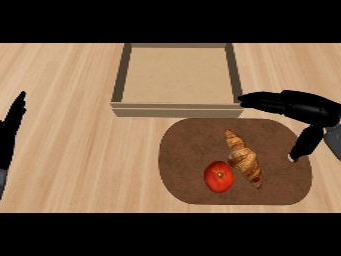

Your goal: Pick the croissant from the cutting board and place it in the cardboard box

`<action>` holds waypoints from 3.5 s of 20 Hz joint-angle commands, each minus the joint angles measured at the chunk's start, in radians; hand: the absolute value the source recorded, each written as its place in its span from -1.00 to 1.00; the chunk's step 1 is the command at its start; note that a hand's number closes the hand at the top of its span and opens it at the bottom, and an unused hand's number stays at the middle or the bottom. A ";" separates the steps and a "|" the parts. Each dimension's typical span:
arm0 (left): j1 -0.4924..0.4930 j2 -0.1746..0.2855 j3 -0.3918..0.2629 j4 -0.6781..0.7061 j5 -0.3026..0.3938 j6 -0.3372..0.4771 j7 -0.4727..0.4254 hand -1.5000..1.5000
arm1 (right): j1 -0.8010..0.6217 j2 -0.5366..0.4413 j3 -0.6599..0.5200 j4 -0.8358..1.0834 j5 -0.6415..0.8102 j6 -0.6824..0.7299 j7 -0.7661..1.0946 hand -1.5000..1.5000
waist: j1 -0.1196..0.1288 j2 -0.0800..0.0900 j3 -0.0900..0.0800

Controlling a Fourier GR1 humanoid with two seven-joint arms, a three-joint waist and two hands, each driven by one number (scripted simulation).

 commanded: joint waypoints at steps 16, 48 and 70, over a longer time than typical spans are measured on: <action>0.048 -0.052 0.084 -0.031 -0.080 -0.040 0.021 0.00 | -0.087 0.181 0.111 0.066 0.279 0.093 0.078 -1.00 | -0.026 -0.006 0.000; 0.094 -0.158 0.188 -0.059 -0.204 -0.115 0.015 0.00 | 0.079 0.295 0.093 -0.141 0.426 0.164 0.265 1.00 | -0.024 -0.006 0.000; 0.126 -0.124 0.281 -0.016 -0.203 -0.110 0.025 0.00 | 0.235 0.463 -0.397 -0.163 0.627 -0.404 1.233 1.00 | -0.150 -0.053 -0.010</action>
